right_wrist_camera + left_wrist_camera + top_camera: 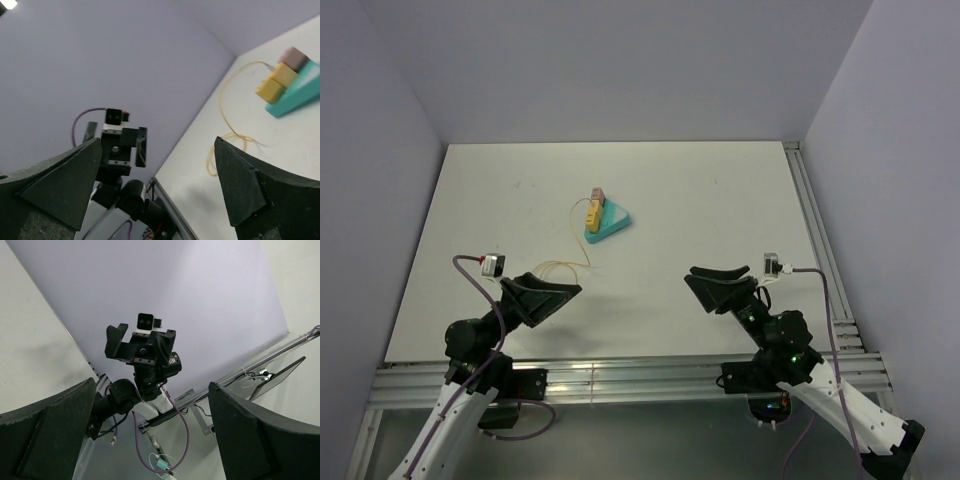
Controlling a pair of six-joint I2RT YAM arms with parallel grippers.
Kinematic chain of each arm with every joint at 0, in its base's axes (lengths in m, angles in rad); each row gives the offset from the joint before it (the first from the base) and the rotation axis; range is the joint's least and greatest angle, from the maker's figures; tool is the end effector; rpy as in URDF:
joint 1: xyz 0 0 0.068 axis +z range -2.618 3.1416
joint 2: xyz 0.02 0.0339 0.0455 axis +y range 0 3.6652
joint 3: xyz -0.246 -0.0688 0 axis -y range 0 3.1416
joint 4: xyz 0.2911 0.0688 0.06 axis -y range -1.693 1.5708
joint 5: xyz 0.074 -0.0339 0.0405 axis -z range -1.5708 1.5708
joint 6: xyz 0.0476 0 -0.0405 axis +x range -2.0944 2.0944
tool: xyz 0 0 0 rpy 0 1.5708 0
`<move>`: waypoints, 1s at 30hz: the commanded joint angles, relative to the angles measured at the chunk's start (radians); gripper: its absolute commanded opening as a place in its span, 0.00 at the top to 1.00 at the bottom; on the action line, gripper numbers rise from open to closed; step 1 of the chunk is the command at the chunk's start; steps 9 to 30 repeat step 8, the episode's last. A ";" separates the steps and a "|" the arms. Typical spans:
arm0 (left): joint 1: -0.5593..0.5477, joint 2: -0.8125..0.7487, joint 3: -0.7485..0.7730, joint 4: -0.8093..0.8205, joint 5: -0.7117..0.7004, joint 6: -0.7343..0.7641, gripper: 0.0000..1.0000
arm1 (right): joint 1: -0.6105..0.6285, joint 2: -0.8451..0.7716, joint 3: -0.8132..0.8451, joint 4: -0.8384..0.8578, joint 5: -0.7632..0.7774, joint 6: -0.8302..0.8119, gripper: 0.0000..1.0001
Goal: Insert the plug
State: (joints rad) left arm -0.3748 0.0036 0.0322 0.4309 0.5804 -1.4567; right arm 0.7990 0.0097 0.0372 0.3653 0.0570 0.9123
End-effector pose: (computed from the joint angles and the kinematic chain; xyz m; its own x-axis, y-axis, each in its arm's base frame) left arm 0.1442 -0.0848 0.2332 -0.7115 -0.6129 -0.3437 0.4970 -0.0932 -0.8628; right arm 0.1244 0.1240 0.2304 -0.3735 0.7484 -0.5481 -0.6265 0.2322 0.7440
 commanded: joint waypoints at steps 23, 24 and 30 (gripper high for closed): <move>-0.001 -0.159 -0.203 0.014 0.015 0.010 0.01 | 0.011 -0.233 -0.230 -0.302 0.175 0.019 0.00; -0.001 -0.159 -0.203 0.014 0.015 0.010 0.01 | 0.011 -0.233 -0.230 -0.302 0.175 0.019 0.00; -0.001 -0.159 -0.203 0.014 0.015 0.010 0.01 | 0.011 -0.233 -0.230 -0.302 0.175 0.019 0.00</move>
